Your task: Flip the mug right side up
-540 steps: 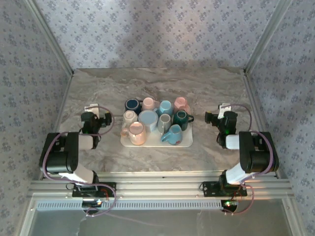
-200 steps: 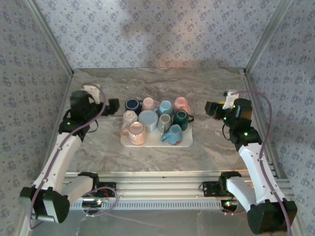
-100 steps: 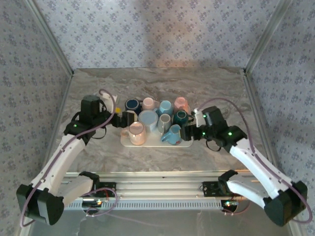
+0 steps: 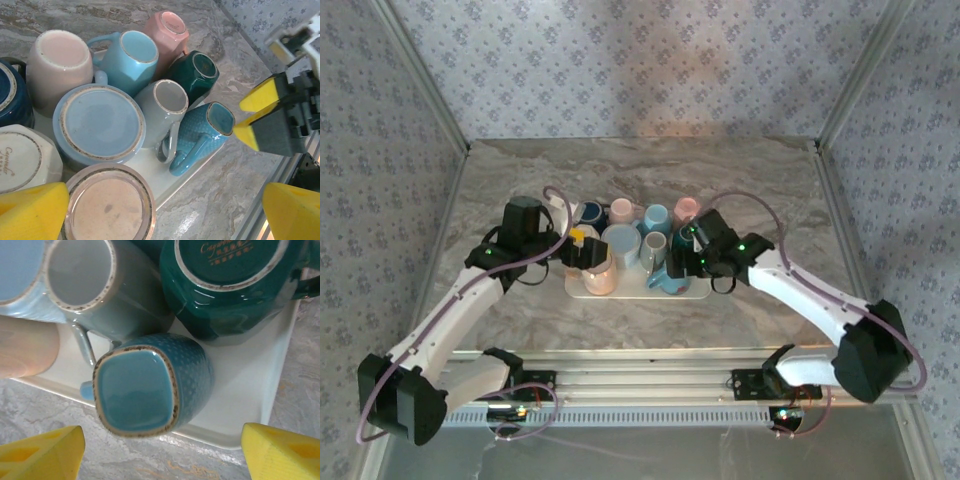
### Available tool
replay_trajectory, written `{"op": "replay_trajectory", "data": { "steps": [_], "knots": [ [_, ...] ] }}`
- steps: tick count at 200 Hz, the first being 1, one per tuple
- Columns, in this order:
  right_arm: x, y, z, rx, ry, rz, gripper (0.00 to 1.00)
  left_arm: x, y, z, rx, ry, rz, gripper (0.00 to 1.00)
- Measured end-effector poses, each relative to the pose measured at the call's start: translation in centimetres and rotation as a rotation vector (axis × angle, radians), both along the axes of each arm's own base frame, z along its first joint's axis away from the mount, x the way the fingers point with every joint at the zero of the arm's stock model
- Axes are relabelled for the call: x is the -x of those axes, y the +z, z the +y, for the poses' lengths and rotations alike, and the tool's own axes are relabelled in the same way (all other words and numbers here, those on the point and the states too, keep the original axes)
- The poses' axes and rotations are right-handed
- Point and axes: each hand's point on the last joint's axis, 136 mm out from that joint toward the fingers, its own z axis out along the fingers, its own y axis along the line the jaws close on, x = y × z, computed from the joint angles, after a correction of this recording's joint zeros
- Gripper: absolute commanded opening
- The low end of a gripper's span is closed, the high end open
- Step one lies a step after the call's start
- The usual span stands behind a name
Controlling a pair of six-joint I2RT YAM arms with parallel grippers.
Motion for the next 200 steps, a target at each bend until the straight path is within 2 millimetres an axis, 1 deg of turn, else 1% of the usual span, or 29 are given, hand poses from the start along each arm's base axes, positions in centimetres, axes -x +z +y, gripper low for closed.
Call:
{"op": "replay_trajectory", "data": {
  "steps": [11, 22, 31, 59, 82, 100, 134, 162, 183, 200],
  "knots": [
    [-0.3, -0.7, 0.3, 0.022, -0.012, 0.012, 0.88, 0.0, 0.0, 0.0, 0.0, 0.001, 0.001, 0.99],
    [-0.7, -1.2, 0.6, 0.044, -0.021, 0.017, 0.92, 0.0, 0.0, 0.0, 0.0, 0.0, 0.0, 1.0],
    [-1.0, -1.4, 0.8, 0.057, -0.027, 0.016, 0.93, 0.0, 0.0, 0.0, 0.0, 0.0, 0.0, 1.0],
    [-1.9, -1.7, 1.6, 0.069, -0.04, 0.008, 0.93, 0.1, -0.6, 0.0, -0.001, 0.004, 0.014, 1.0],
    [-2.4, -2.5, 2.0, 0.076, -0.057, 0.013, 0.91, 0.2, -0.9, 0.0, -0.003, 0.003, 0.02, 1.0],
    [-2.5, -2.9, 2.0, 0.086, -0.069, 0.019, 0.9, 0.2, -0.8, 0.0, -0.002, 0.003, 0.018, 1.0],
    [-2.2, -2.9, 2.2, 0.083, -0.082, 0.023, 0.93, 0.2, -0.8, 0.1, -0.003, 0.003, 0.018, 1.0],
    [-1.9, -3.0, 2.5, 0.065, -0.075, 0.044, 0.92, 0.2, -0.9, 0.1, -0.003, 0.004, 0.019, 1.0],
    [-1.7, -3.4, 2.3, 0.061, -0.074, 0.06, 0.89, 0.2, -0.9, 0.1, -0.006, 0.006, 0.02, 1.0],
    [-1.7, -3.4, 2.2, 0.047, -0.08, 0.069, 0.84, 0.2, -0.9, 0.1, -0.008, 0.009, 0.02, 1.0]
  ]
}}
